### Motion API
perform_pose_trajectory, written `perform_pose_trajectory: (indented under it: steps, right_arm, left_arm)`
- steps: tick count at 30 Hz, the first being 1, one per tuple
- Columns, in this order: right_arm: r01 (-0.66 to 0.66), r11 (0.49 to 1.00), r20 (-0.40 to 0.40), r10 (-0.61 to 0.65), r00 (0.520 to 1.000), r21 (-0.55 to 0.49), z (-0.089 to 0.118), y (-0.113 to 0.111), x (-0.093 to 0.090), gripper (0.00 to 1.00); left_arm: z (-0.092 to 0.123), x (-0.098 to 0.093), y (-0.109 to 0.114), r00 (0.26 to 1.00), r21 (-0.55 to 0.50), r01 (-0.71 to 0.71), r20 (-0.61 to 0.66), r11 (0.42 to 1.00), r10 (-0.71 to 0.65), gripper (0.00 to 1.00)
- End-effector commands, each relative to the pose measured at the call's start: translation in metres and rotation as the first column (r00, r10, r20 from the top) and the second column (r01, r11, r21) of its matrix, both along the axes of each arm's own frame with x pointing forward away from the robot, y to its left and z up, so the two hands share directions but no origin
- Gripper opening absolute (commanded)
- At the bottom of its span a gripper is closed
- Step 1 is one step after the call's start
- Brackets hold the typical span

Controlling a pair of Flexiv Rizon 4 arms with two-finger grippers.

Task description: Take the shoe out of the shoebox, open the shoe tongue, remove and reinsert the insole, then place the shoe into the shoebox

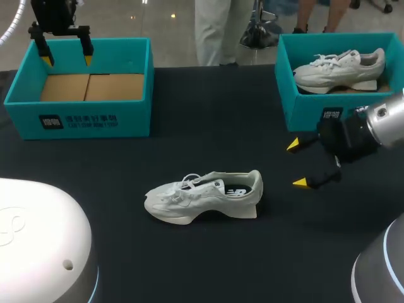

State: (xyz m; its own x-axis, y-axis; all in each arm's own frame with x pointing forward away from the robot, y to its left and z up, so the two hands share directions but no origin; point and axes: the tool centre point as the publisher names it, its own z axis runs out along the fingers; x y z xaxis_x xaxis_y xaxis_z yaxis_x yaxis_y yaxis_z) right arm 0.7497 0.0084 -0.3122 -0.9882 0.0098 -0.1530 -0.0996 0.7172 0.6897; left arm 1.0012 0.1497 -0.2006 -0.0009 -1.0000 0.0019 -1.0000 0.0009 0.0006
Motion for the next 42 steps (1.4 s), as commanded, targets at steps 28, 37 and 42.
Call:
perform_pose_trajectory:
  steps: [28,37,42]
  right_arm:
    - [-0.026,0.995,-0.049,0.030,0.998,0.095,-0.041,-0.013,0.006,1.00]
    - [-0.026,0.995,-0.049,0.030,0.998,0.095,-0.041,-0.013,0.006,1.00]
    - [-0.026,0.995,-0.049,0.030,0.998,0.095,-0.041,-0.013,0.006,1.00]
  left_arm:
    - [0.000,0.000,0.000,1.000,0.000,0.000,0.000,1.000,0.000,1.00]
    - [0.000,0.000,0.000,1.000,0.000,0.000,0.000,1.000,0.000,1.00]
    - [0.000,0.000,0.000,1.000,0.000,0.000,0.000,1.000,0.000,1.00]
